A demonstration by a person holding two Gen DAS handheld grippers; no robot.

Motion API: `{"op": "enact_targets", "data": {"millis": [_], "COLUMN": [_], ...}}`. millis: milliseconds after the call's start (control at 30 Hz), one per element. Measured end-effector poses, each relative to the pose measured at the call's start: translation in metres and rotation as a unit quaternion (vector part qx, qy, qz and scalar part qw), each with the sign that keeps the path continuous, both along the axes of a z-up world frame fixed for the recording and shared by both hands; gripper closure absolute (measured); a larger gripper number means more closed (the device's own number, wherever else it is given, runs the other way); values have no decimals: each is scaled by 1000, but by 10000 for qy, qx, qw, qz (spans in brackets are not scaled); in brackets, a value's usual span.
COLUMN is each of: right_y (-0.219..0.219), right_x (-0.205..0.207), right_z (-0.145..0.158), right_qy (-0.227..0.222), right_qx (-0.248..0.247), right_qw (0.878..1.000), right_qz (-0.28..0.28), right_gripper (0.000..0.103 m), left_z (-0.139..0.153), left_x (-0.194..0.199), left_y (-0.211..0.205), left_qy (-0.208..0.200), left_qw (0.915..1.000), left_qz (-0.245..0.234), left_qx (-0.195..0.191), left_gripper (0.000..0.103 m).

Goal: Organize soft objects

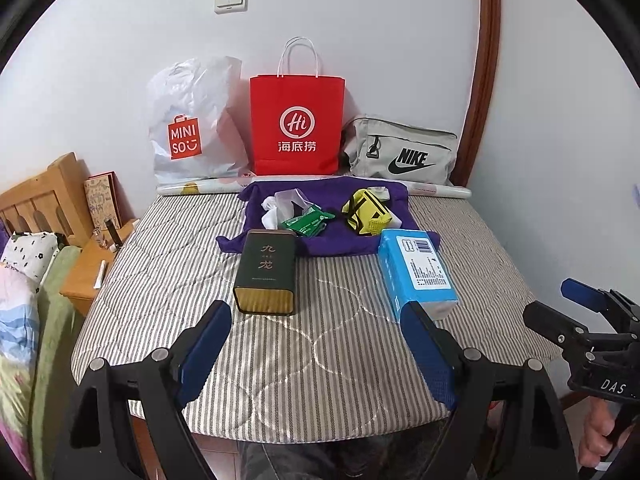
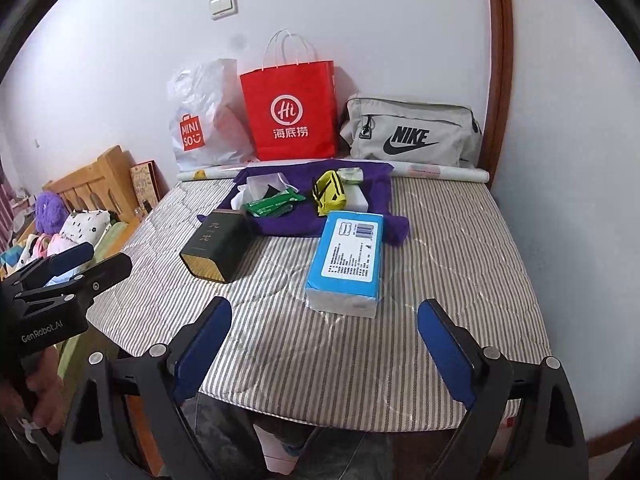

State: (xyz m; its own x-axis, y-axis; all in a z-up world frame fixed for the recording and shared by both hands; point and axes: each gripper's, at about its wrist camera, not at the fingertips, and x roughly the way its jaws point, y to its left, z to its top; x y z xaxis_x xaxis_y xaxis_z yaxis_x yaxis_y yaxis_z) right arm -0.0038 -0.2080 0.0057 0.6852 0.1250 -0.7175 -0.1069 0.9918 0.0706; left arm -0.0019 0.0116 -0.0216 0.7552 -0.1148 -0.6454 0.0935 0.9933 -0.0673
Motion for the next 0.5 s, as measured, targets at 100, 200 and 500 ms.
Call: {"op": "enact_targets", "data": {"millis": [100,200,500], "right_y": [0,1,2], "right_x": [0,0,0], "right_z": [-1,-1,-3], "right_qy": [3,11,27], "right_qx": [-3,-7,-15], "right_qw": [10000,10000,10000], "right_qz": [6,9,26], "right_gripper": [10,10,10], "left_z": [-2,-2,-2], "left_x": [0,0,0], "left_y": [-1,-1,-1], "left_qy": [35,52,53], "left_qw": [10000,10000,10000], "left_qz": [13,7,11], "left_qx": [5,-10,-11], "left_gripper": [17,17,17]}}
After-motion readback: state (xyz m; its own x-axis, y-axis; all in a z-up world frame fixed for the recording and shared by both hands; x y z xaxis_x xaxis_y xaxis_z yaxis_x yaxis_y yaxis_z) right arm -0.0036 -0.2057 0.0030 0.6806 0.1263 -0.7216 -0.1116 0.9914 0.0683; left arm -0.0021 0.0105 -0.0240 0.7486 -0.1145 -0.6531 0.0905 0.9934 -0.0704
